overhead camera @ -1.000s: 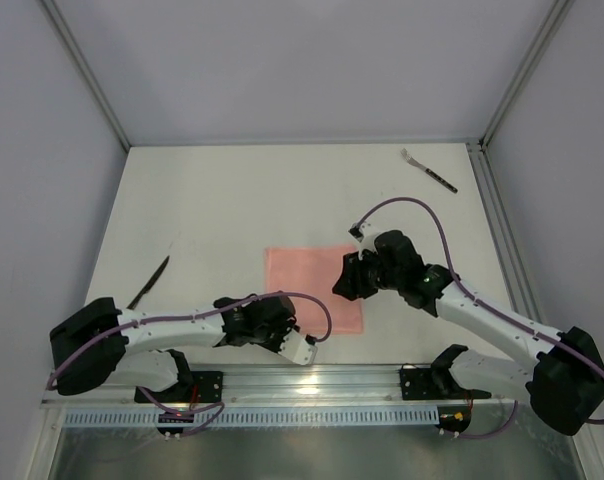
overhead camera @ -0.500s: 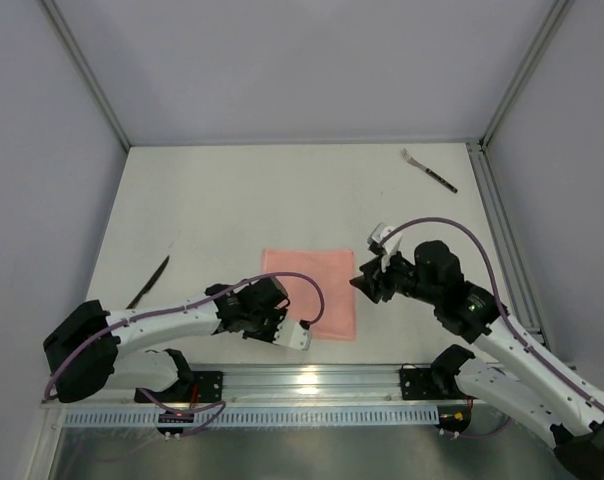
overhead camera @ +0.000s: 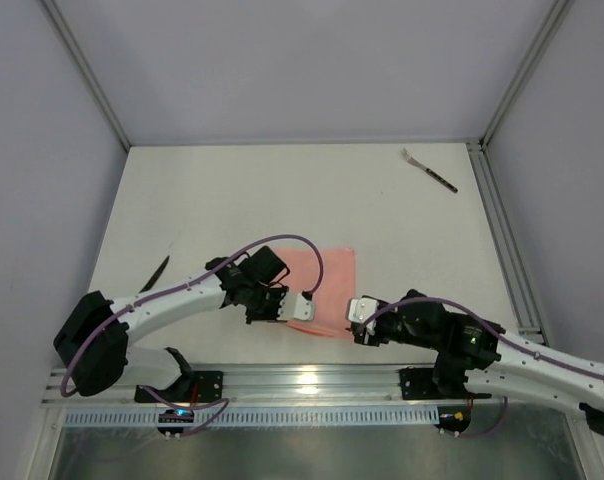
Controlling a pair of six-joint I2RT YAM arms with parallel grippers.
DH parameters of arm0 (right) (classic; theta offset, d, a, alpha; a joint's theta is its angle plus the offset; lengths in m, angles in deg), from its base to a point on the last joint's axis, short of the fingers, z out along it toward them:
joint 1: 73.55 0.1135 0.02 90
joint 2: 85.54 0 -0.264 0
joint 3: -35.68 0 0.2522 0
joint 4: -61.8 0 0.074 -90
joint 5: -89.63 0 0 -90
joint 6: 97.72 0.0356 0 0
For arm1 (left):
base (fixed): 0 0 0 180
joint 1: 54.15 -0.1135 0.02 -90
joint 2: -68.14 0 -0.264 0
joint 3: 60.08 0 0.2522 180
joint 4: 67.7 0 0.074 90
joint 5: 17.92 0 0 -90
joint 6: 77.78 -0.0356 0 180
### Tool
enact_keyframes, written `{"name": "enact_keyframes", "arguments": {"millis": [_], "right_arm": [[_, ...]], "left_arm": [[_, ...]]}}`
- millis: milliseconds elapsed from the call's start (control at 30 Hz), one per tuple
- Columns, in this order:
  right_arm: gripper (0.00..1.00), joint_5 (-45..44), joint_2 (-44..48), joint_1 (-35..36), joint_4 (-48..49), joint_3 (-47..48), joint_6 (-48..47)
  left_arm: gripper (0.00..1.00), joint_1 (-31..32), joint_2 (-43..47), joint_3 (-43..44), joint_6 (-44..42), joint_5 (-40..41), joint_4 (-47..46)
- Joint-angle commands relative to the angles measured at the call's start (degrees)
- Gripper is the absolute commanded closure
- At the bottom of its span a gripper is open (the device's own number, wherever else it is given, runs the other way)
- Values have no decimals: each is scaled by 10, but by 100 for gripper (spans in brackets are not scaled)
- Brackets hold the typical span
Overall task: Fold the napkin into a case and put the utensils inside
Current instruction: Pick up the lower triangle-folded napkin from the center of the board, then fold the lower triangle-folded napkin.
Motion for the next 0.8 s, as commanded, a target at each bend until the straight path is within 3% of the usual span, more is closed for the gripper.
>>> {"name": "enact_keyframes", "arguments": {"millis": [0, 67, 167, 300, 500, 767], "right_arm": [[49, -198, -52, 124, 101, 41, 44], [47, -252, -97, 209, 143, 44, 60], [41, -328, -185, 280, 220, 15, 47], [37, -337, -227, 300, 295, -37, 61], [17, -388, -305, 306, 371, -42, 73], [16, -399, -461, 306, 445, -30, 131]], "left_arm": [[100, -11, -16, 38, 9, -36, 40], [100, -15, -23, 49, 9, -41, 46], [100, -17, -29, 57, 13, -53, 46], [100, -18, -27, 61, 15, -56, 51], [100, -19, -23, 62, 15, -66, 57], [100, -21, -18, 57, 15, -68, 56]]}}
